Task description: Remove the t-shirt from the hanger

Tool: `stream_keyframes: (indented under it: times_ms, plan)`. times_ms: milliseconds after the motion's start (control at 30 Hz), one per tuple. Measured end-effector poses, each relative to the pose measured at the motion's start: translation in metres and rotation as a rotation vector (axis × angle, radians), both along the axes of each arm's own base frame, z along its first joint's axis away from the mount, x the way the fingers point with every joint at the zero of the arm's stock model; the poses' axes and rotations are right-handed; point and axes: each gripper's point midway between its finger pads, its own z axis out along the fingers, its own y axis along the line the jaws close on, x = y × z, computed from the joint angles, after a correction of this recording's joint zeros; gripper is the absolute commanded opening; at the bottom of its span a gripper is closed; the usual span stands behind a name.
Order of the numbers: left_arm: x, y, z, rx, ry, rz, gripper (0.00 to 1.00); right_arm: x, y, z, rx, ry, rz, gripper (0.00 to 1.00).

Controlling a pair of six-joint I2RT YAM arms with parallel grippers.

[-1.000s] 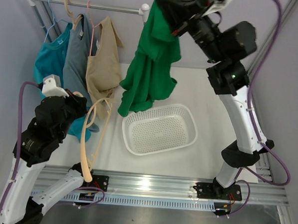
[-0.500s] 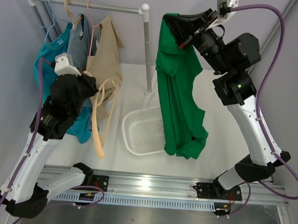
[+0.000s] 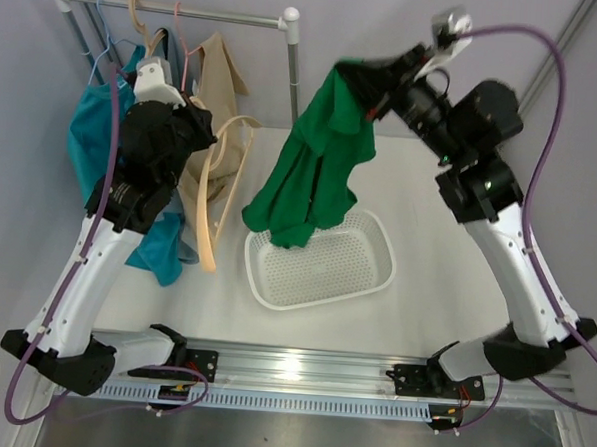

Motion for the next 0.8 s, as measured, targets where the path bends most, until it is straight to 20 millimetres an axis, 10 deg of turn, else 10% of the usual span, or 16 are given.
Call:
stream_keyframes:
  times_ms: [333, 533, 667, 700, 800]
  plan:
    - [0.056, -0.006, 0.056, 0.043, -0.081, -0.008, 0.01, -0.062, 0.043, -0.220, -0.224, 0.437, 0.108, 0.00]
    - [0.066, -0.014, 0.100, 0.051, -0.165, -0.042, 0.01, -0.038, 0.054, -0.322, -0.395, 0.632, 0.013, 0.00]
    - [0.068, -0.019, 0.114, 0.058, -0.195, -0.068, 0.01, -0.008, 0.055, -0.435, -0.591, 0.882, -0.083, 0.00]
    - [0.070, -0.021, 0.113, 0.061, -0.195, -0.076, 0.01, -0.001, 0.053, -0.474, -0.665, 0.962, -0.113, 0.06]
    - [0.079, -0.027, 0.108, 0.078, -0.185, -0.098, 0.01, -0.003, 0.033, -0.550, -0.825, 1.139, -0.203, 0.65]
